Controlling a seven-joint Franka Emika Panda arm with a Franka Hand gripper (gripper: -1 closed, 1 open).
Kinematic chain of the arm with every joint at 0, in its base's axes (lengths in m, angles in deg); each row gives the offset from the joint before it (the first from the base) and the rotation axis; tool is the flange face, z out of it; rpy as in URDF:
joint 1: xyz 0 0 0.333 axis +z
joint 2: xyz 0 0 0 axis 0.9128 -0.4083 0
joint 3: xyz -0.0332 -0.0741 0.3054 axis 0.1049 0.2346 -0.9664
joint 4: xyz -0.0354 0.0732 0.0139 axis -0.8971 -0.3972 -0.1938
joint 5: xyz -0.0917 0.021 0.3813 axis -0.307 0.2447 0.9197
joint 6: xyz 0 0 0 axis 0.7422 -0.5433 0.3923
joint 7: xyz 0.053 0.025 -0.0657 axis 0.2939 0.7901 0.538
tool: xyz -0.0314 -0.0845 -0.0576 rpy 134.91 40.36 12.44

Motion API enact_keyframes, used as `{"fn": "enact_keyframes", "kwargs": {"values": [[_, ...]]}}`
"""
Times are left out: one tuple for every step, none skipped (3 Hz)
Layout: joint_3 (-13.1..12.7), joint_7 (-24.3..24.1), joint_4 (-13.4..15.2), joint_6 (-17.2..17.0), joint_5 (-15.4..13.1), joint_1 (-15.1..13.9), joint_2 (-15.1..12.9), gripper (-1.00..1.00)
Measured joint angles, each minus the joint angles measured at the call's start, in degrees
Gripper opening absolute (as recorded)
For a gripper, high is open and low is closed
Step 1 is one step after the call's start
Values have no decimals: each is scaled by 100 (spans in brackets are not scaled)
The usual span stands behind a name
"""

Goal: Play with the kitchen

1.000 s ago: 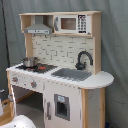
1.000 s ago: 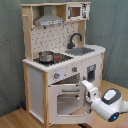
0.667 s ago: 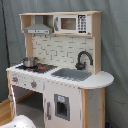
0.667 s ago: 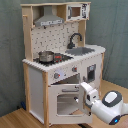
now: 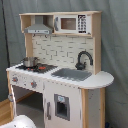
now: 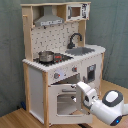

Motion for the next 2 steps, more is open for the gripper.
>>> {"fn": "enact_keyframes", "kwargs": {"values": [[180,564,-320,2,0,-95,-2,100],[397,1175,-613,2,3,-173,-8,100]]}}
